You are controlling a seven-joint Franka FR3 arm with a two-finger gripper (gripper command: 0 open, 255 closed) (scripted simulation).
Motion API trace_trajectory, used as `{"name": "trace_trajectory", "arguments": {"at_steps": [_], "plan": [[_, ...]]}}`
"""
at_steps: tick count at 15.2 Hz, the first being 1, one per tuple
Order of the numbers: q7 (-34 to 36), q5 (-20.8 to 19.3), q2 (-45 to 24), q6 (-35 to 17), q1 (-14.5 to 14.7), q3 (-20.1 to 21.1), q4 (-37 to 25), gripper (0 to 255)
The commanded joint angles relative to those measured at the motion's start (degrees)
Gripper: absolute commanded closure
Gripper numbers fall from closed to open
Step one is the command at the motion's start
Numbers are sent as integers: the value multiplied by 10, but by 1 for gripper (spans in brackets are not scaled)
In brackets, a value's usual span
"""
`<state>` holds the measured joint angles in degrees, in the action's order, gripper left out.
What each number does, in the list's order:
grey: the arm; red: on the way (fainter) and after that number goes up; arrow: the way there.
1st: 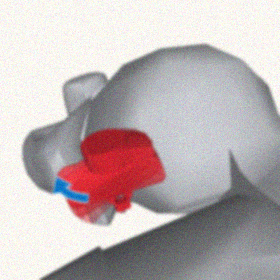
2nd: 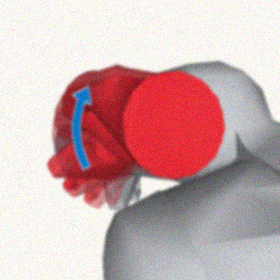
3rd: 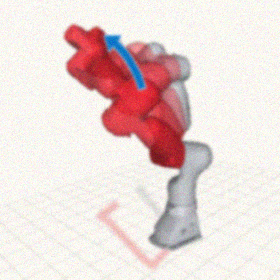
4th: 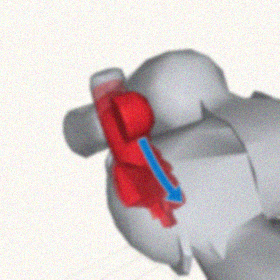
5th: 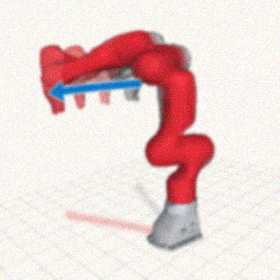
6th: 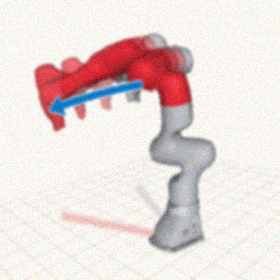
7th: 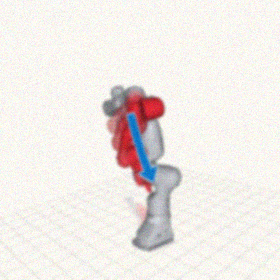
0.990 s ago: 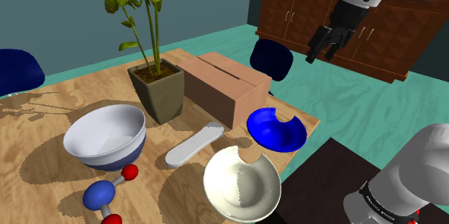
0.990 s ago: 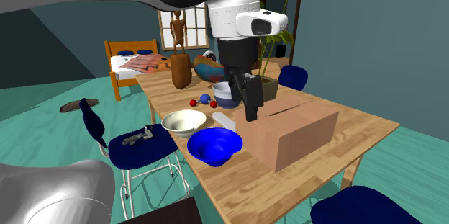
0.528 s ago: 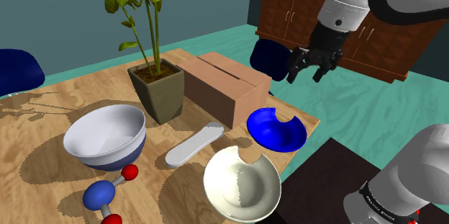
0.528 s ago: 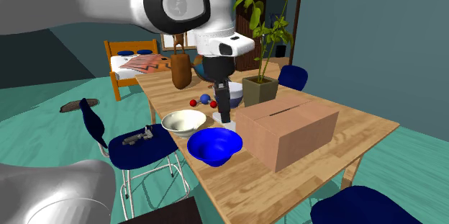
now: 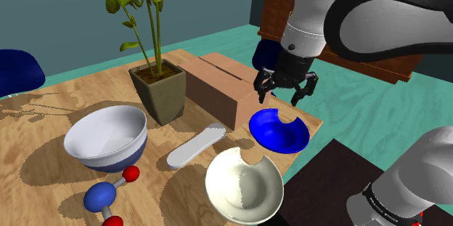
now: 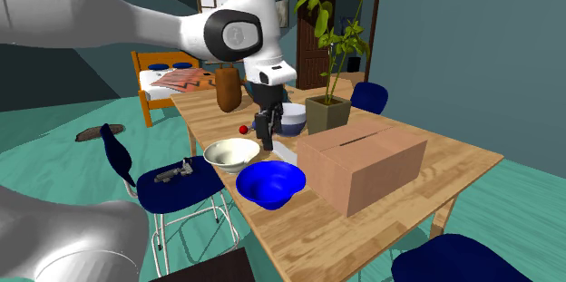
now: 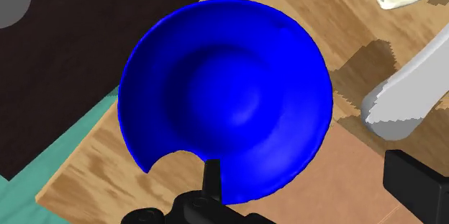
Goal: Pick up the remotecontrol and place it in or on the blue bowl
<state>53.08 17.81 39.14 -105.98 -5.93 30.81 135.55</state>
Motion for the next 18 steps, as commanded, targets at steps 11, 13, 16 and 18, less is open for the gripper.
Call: {"name": "trace_trajectory", "arguments": {"at_steps": [11,13,16,18], "plan": [[420,-89,-276,-91,-161,289,-154,0],[530,-175,-373,-99,-193,351,-192,0],[703,-334,-540,-82,-141,352,-262,0],[769,-379,-604,-68,-70,299,-313,0]]}}
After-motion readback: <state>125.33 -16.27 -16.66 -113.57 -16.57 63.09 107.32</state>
